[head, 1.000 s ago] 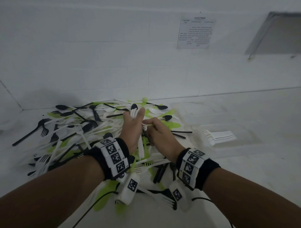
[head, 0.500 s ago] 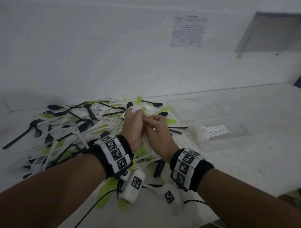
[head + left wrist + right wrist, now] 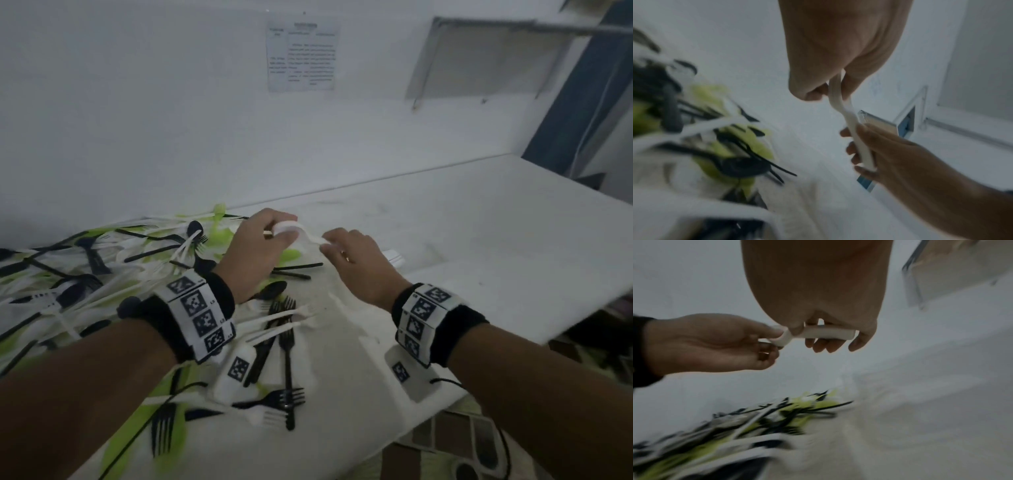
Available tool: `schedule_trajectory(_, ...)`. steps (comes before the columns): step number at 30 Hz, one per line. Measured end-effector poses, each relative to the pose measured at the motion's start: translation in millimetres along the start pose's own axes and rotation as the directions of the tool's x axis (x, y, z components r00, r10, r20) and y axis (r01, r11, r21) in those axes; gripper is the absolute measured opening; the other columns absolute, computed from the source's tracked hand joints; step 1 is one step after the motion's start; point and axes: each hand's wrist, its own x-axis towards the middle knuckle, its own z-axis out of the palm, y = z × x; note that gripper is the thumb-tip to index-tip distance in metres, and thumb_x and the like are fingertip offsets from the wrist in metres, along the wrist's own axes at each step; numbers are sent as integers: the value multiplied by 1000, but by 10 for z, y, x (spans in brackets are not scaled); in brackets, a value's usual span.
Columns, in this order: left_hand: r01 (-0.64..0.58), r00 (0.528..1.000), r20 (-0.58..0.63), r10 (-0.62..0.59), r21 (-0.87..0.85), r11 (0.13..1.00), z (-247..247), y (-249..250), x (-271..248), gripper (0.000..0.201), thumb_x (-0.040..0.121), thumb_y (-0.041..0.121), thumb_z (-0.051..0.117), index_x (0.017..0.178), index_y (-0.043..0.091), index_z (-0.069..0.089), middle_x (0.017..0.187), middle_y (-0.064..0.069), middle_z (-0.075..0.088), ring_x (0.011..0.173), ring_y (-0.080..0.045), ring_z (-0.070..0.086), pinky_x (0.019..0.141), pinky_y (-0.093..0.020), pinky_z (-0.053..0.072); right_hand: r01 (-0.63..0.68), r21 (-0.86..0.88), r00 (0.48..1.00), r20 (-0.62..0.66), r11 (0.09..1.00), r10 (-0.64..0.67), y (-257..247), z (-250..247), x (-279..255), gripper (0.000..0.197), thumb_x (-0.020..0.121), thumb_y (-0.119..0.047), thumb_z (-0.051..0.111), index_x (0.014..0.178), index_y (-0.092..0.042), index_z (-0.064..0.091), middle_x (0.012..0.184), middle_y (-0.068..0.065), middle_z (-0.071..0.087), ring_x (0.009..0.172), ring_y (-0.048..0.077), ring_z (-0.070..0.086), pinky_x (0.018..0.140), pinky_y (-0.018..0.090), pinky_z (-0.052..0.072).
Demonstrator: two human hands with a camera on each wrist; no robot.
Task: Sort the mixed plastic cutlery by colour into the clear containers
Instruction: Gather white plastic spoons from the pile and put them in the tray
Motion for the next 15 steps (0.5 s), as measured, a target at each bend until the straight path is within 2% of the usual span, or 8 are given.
schedule_trajectory(2, -86, 993, 99, 67, 202, 976, 129, 9, 24, 14, 95, 17, 69, 104, 27, 69, 107, 9, 71, 96, -13, 68, 84, -28, 54, 48, -191, 999, 18, 980, -45, 311, -219, 44, 35, 105, -46, 47, 131, -27, 59, 116, 2, 63, 107, 26, 56, 97, 45, 43)
schedule_trajectory(4, -137, 988, 109, 108, 317, 938, 371, 35, 35, 14, 94, 16, 69, 102, 27, 66, 105, 10, 69, 91, -11, 67, 77, -25, 53, 120, -264, 992, 60, 957, -108, 569, -399, 67, 35, 104, -48, 47, 133, -32, 58, 116, -2, 62, 109, 25, 57, 102, 46, 39)
schedule_trajectory(7, -134, 991, 52, 124, 319, 938, 832, 35, 46, 14, 94, 14, 67, 102, 25, 64, 103, 8, 69, 90, -11, 67, 75, -28, 55, 200, -230, 977, 124, 952, -175, 908, -608, 89, 40, 100, -56, 43, 135, -39, 54, 112, -8, 57, 109, 19, 57, 108, 47, 35)
schedule_trajectory(10, -164, 986, 75, 147, 335, 928, 1267, -66, 112, 14, 94, 15, 66, 103, 24, 62, 104, 6, 66, 93, -12, 63, 81, -27, 51, 246, -165, 948, 245, 955, -202, 1217, -751, 152, 37, 101, -55, 48, 132, -36, 55, 108, -8, 58, 102, 16, 60, 96, 36, 43)
schedule_trajectory(11, -208, 978, 110, 178, 401, 892, 1377, -129, 155, 14, 94, 17, 66, 104, 25, 61, 105, 6, 63, 96, -14, 60, 85, -30, 49, 246, -142, 937, 287, 959, -198, 1321, -778, 183, 34, 102, -51, 50, 131, -34, 55, 107, -7, 57, 102, 16, 60, 94, 35, 44)
schedule_trajectory(13, -300, 954, 205, 220, 589, 751, 1522, -232, 262, 21, 91, 34, 65, 111, 29, 60, 111, 8, 58, 106, -20, 53, 96, -39, 44, 243, -125, 919, 348, 962, -187, 1512, -804, 254, 31, 103, -47, 51, 129, -31, 55, 107, -8, 54, 104, 18, 59, 95, 37, 45)
schedule_trajectory(15, -306, 951, 267, 158, 733, 607, 1553, -327, 378, 47, 83, 55, 66, 124, 34, 57, 128, 6, 50, 123, -27, 44, 108, -46, 35, 227, -140, 899, 410, 964, -152, 1679, -783, 321, 29, 103, -44, 52, 128, -31, 54, 108, -8, 51, 106, 20, 58, 96, 39, 45)
